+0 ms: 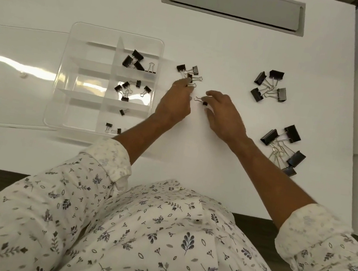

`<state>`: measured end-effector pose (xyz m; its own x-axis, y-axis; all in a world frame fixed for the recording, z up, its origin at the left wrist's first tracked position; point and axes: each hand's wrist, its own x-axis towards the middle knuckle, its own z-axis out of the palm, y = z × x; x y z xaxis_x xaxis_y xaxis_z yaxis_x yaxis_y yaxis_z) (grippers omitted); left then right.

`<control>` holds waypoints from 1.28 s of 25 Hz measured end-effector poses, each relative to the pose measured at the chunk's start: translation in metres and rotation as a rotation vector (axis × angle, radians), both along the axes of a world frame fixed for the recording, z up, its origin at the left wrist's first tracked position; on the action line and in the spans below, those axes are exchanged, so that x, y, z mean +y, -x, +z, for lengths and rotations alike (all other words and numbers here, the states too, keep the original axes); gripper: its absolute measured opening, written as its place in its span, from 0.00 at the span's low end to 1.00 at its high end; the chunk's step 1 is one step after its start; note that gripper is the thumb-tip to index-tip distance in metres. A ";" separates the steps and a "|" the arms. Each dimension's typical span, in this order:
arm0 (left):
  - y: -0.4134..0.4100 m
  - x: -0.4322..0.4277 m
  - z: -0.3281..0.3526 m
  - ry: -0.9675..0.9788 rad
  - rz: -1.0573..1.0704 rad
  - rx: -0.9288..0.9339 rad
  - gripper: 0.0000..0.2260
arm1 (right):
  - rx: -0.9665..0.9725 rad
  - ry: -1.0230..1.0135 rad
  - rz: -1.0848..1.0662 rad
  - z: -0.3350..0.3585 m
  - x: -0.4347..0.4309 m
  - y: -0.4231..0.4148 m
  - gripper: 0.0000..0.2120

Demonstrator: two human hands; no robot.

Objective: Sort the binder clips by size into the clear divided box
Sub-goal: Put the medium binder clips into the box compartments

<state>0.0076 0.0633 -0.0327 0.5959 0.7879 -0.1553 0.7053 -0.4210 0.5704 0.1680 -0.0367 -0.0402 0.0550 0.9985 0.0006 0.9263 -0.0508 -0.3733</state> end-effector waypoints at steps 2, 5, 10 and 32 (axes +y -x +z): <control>0.008 0.003 -0.003 -0.072 0.002 0.005 0.15 | 0.028 0.026 0.002 0.003 0.007 0.004 0.19; 0.015 -0.005 -0.007 -0.090 0.027 -0.025 0.12 | 0.061 0.007 0.042 -0.002 0.010 0.007 0.15; 0.024 -0.016 -0.011 -0.069 0.130 -0.094 0.14 | 0.075 -0.085 0.063 -0.009 0.016 0.003 0.12; 0.043 -0.024 0.054 1.140 0.935 -1.170 0.18 | 0.935 0.128 -0.496 0.034 0.049 0.034 0.15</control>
<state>-0.0354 0.0388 0.0216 0.2707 0.7043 -0.6563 -0.4481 0.6956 0.5616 0.1344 0.0118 -0.0067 0.3800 0.8541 -0.3553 0.1397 -0.4327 -0.8907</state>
